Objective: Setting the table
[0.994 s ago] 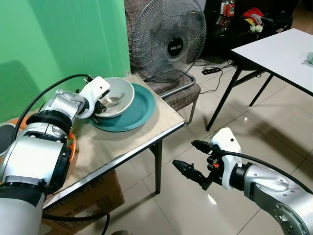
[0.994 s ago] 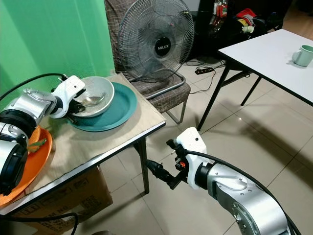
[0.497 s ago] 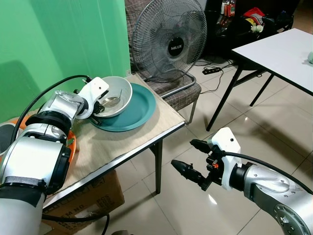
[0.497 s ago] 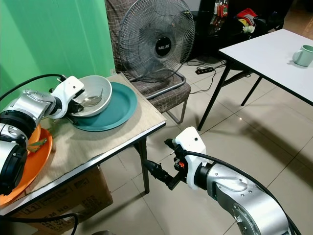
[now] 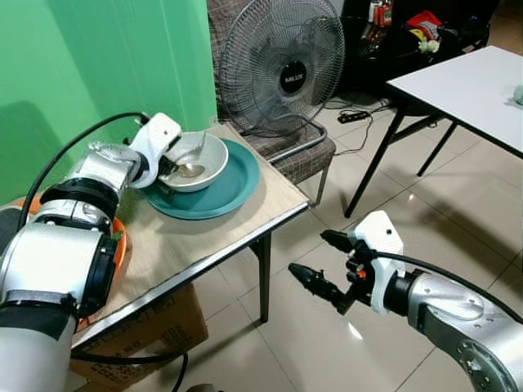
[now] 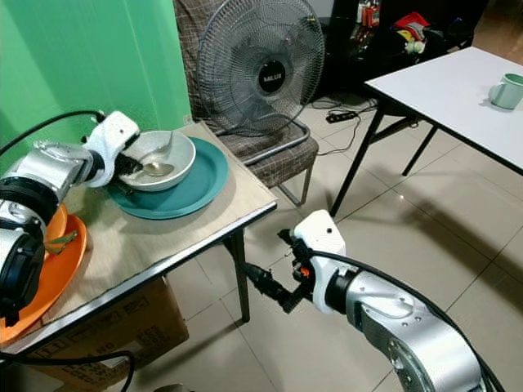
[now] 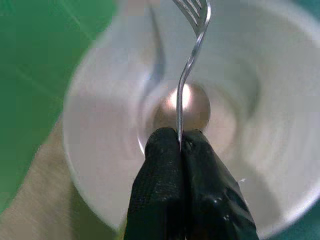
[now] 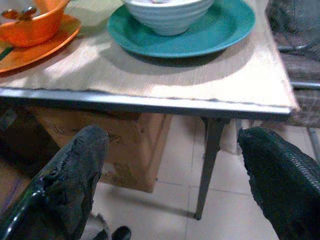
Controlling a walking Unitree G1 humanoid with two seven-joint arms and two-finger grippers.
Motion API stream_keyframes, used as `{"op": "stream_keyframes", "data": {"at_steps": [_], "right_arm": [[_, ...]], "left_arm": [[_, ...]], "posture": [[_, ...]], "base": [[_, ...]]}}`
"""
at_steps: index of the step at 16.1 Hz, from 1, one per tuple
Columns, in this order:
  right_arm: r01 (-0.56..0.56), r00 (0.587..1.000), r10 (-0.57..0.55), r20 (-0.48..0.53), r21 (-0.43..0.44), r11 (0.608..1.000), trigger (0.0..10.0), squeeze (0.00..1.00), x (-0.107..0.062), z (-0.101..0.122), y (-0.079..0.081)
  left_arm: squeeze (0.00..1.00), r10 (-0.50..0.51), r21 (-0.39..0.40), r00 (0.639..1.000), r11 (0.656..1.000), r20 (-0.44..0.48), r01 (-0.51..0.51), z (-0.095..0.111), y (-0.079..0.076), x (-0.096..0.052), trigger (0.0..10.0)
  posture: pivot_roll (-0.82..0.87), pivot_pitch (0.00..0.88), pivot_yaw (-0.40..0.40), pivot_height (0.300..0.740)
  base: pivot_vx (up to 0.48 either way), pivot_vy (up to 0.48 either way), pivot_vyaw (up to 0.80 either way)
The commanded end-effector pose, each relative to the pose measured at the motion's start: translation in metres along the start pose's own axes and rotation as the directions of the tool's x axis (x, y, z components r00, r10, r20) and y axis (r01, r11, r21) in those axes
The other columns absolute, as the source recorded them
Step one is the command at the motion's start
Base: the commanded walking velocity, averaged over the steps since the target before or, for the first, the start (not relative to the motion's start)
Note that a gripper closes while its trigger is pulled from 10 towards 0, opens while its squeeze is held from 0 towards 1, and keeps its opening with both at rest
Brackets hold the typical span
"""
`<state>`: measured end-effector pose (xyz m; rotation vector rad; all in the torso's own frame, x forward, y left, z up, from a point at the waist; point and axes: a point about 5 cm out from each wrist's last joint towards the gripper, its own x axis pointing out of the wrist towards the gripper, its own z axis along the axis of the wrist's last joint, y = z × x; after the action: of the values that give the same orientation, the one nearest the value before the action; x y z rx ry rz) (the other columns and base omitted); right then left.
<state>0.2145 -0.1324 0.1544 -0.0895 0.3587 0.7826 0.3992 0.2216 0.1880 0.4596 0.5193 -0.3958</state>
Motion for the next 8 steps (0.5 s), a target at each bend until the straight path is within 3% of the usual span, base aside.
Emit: {"op": "stream_keyframes", "data": {"at_steps": [1,3,6,8], "right_arm": [[0.032,0.999,-0.032,0.030,-0.016,0.999,10.0,0.00,0.000,0.006,-0.005],[0.082,0.994,-0.081,0.077,-0.008,0.997,10.0,0.00,-0.001,0.010,-0.009],[0.162,0.977,-0.161,0.140,0.000,0.987,10.0,0.00,-0.004,0.016,-0.016],[0.359,0.904,-0.356,0.236,0.032,0.933,10.0,0.00,-0.008,0.021,-0.029]], "left_arm": [[0.00,0.037,0.003,0.987,0.999,0.155,-0.038,0.035,0.006,-0.007,0.0],[0.00,0.069,-0.016,0.918,0.998,0.391,-0.068,0.073,0.009,-0.017,0.0],[0.00,-0.003,-0.034,0.833,0.999,0.554,0.026,0.101,0.000,-0.025,0.0],[0.00,-0.096,-0.053,0.724,0.982,0.683,0.180,0.116,-0.031,-0.019,0.0]], "posture": [[-0.09,0.000,0.048,0.740],[-0.09,0.000,0.048,0.740],[-0.08,0.000,0.049,0.740],[-0.07,0.000,0.049,0.740]], "base": [[0.000,0.000,0.00],[0.000,0.000,0.00],[0.000,0.000,0.00],[0.000,0.000,0.00]]}}
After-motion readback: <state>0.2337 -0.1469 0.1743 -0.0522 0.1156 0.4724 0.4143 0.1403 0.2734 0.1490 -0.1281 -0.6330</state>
